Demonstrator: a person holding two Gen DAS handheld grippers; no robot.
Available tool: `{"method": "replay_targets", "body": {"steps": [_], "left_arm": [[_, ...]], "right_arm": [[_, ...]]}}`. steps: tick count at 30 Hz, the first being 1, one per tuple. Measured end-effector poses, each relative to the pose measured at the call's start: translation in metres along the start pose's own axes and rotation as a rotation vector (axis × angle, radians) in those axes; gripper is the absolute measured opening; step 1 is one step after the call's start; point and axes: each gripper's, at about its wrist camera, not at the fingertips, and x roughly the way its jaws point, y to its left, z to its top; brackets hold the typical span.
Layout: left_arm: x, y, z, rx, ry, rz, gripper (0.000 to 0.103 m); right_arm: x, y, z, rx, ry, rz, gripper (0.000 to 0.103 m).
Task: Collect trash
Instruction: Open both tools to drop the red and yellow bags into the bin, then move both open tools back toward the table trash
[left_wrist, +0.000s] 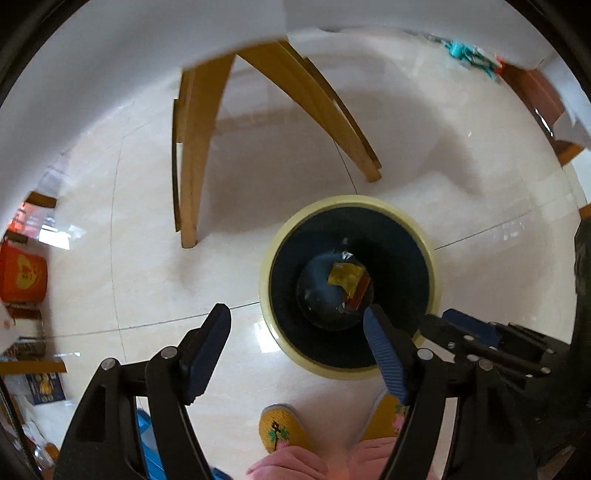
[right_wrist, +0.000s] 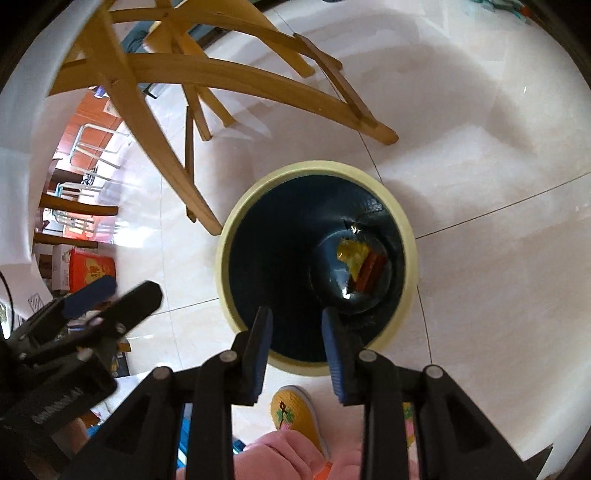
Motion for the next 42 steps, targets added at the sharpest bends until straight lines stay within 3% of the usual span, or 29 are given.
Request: {"method": "replay_targets", "body": {"steps": [8,19,31,42], "left_arm": [[-0.076,-0.009,-0.018,0.087,-0.047,0.039,0.073],[-0.234,0.001,-0.004,0.154,-0.125,0.042,0.073],[-0.367,0.039,0.036,0.004,-0.265,0.058,0.073],[-0.436,0.080,0.061,-0.253,-0.398,0.166,0.073]], "right_arm": [[-0.059,0.034,-0.023,-0.056,-0.053,-0.010,0.028],[-0.219,0.099,-0.037,-0.136,-0.170,-0.073,0.028],[-0.367,0.166,-0.013,-0.245,-0.319,-0.043,0.028],[-0.416,0.213,0.031,-0.421,-0.326,0.045,0.028]]}}
